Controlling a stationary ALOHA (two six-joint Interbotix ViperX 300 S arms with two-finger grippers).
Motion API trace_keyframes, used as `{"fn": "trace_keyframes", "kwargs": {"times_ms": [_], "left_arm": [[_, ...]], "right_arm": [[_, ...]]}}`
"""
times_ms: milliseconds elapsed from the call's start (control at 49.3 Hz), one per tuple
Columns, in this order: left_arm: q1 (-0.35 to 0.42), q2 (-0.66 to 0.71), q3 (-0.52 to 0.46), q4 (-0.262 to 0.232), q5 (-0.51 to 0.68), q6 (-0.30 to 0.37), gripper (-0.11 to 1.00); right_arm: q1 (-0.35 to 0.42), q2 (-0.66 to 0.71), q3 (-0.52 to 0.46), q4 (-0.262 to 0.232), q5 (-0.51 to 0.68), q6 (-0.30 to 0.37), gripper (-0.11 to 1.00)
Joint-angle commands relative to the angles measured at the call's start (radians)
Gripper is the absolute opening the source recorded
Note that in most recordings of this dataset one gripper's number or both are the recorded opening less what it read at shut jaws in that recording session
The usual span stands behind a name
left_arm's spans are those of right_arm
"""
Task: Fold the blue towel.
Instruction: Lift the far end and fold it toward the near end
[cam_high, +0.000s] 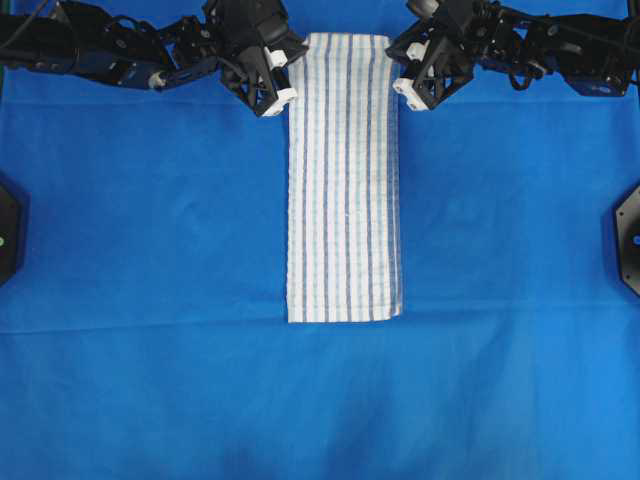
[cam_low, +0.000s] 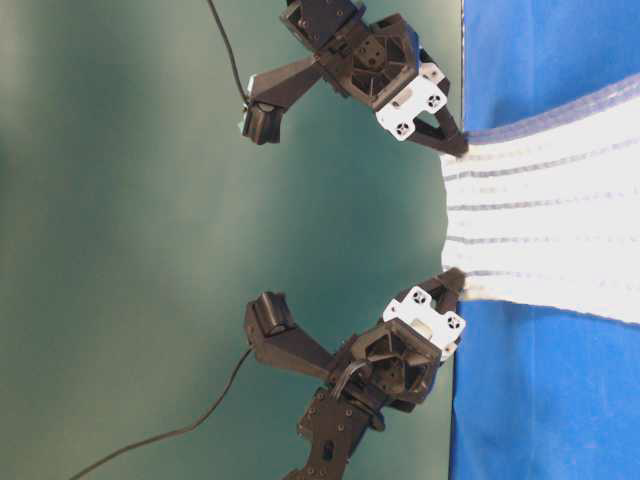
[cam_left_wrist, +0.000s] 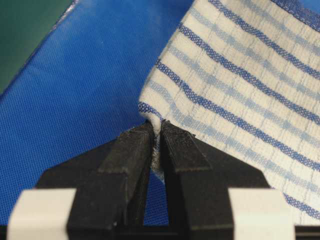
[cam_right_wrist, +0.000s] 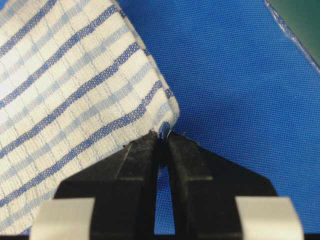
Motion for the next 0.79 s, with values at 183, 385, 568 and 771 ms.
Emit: {"fn": "trace_keyframes", "kwargs": {"times_ms": [183, 385, 568, 771], "left_arm": [[-0.078, -0.072, 0.049, 0.002, -0.002, 0.002, 0.04], [-0.19, -0.126, 0.124, 0.002, -0.002, -0.023, 0.04], [-0.305, -0.167, 0.173, 0.002, -0.002, -0.028, 0.04], [-0.44, -0.167, 0.187, 0.002, 0.011, -0.063, 0.04]], "right_arm": [[0.087, -0.1, 0.064, 0.044, 0.002, 0.003, 0.07], [0.21, -0.175, 0.147, 0.084, 0.014, 0.003, 0.07], [0.322, -0.215, 0.192, 0.135, 0.014, 0.003, 0.07], [0.454, -0.216, 0.204, 0.181, 0.015, 0.003, 0.07]]}}
